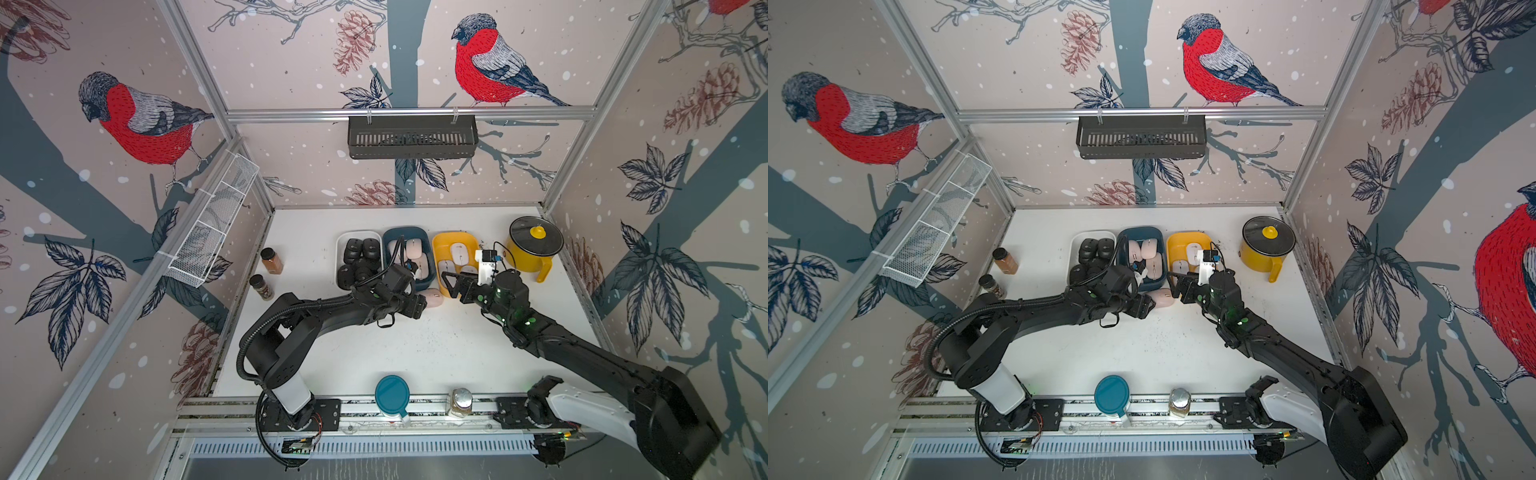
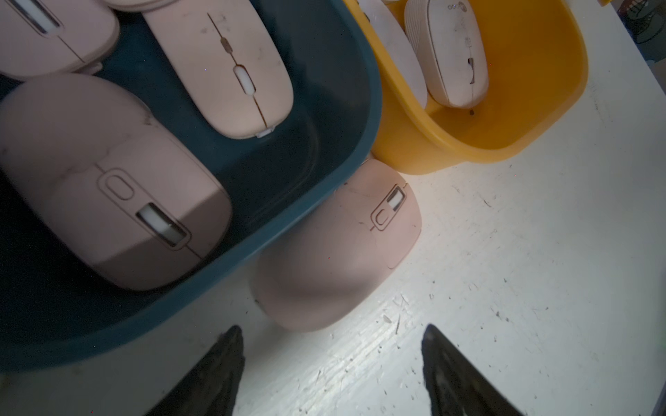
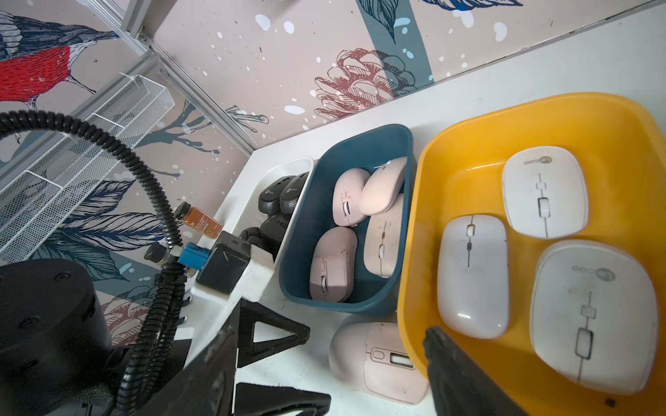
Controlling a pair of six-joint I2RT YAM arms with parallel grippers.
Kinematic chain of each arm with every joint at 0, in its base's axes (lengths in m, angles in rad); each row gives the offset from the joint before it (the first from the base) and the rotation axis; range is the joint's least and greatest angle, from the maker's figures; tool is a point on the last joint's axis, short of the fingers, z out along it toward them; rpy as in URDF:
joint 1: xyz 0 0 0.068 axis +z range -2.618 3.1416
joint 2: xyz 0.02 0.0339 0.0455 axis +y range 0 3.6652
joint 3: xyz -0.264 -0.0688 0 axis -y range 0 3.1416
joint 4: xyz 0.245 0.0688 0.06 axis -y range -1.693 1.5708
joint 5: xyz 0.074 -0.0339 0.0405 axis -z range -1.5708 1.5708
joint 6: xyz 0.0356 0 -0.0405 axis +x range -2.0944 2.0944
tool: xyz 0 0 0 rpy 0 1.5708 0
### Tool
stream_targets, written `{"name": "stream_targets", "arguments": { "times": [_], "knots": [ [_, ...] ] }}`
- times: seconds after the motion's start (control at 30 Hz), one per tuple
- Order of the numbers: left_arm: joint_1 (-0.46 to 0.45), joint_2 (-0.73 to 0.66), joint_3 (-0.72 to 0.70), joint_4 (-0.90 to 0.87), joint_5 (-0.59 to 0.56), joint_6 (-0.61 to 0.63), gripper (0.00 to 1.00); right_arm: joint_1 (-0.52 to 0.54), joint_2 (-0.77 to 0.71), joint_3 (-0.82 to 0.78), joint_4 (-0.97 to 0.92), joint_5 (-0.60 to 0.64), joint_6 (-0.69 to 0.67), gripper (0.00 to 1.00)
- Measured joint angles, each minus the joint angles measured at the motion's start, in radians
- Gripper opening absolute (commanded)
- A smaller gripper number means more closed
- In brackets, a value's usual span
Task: Place the mice by color into the storage box
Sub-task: Adjust the mouse at the center of the board.
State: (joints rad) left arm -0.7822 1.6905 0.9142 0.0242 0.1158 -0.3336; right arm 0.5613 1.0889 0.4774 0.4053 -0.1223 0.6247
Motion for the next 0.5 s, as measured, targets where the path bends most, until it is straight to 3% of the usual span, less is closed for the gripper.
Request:
{"name": "stream_targets", "arguments": {
  "times": [0.5],
  "knots": [
    [0.000, 0.124, 0.092, 0.030, 0.042, 0.053, 0.78, -0.017, 0.017, -0.007, 0.002, -0.026, 0.004, 0.82]
  ]
}}
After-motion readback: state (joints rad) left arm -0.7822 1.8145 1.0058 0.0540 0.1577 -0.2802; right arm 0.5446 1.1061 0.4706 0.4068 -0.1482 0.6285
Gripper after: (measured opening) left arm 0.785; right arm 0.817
